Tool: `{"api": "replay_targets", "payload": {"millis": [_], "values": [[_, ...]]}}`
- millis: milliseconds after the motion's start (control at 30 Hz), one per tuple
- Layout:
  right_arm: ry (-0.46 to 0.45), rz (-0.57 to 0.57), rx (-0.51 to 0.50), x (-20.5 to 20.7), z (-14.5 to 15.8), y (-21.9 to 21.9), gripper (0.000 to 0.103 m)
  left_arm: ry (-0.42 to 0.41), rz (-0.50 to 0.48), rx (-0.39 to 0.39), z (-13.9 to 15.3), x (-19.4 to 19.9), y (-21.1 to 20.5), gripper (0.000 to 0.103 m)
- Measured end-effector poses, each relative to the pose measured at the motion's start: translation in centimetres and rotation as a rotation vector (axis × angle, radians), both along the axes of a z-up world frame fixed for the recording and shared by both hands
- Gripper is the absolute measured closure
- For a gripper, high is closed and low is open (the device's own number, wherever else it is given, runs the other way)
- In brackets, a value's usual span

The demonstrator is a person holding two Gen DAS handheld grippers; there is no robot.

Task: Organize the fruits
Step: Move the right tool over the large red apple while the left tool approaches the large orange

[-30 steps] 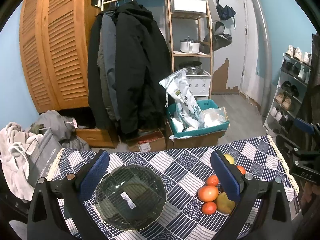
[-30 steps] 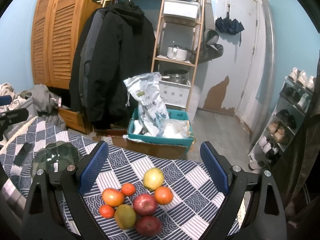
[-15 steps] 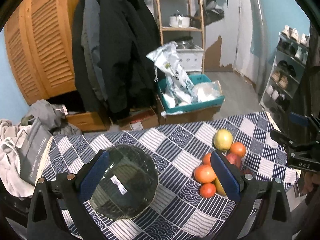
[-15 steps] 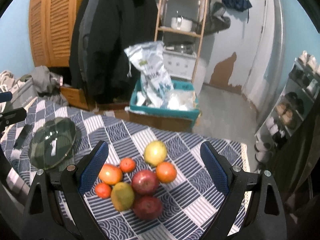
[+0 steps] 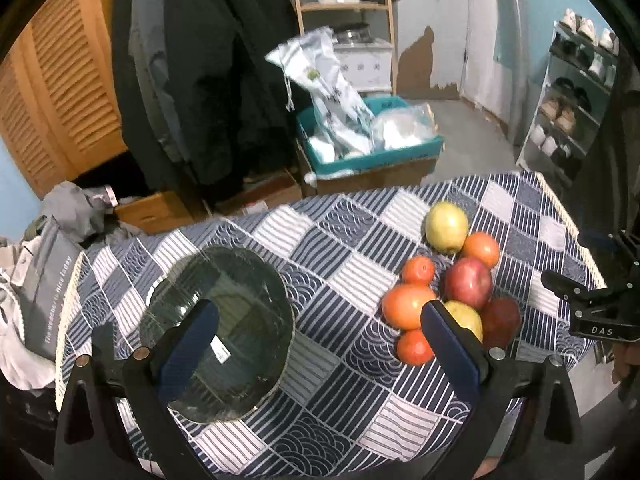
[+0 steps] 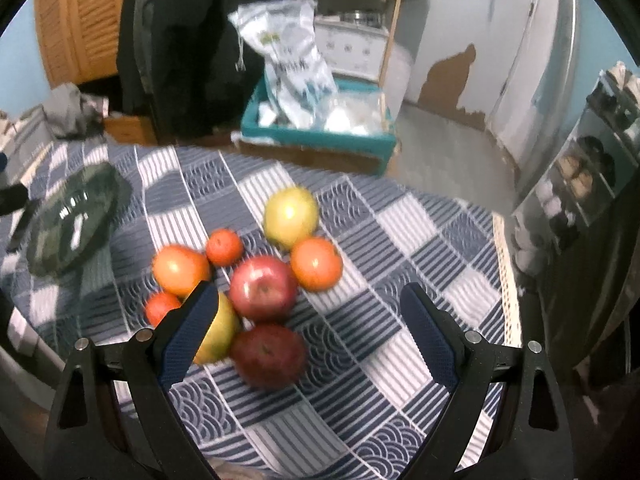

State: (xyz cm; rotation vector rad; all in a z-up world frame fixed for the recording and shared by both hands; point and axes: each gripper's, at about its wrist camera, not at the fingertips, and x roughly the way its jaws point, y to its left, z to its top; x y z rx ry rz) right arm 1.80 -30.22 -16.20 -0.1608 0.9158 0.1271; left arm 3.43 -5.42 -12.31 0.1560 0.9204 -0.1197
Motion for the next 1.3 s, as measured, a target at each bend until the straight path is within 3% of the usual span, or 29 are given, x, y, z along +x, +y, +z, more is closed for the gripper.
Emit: {"api": "replay_targets", "payload": {"millis": [100, 333, 733, 1133, 1300], "values": [[0.055, 0.001, 0.013, -0.1, -1.7, -0.7, 0.012, 0.056, 0.000, -0.002, -1.5, 0.5, -0.5, 0.001], [0.137, 0.032, -0.007, -0.3, -4.6, -0.3, 0.012, 0.090, -0.026, 0.032, -4.2, 0.9, -1.4, 0.001], [0.270, 0.091, -0.012, 0.3, -8.8, 0.8, 0.012, 0.221, -0.056, 0.009, -8.5, 1.1, -2.3, 0.001], [0.336, 0.145, -0.036, 1.5, -12.1, 2.1, 0.012, 0.269, -0.071, 0.011, -10.9, 1.4, -2.9, 0.001], [0.364, 0.173, -0.020, 2.2, -13.3, 2.5, 0.023, 0.287, -0.069, -0.012, -11.4, 1.8, -3.0, 0.001]]}}
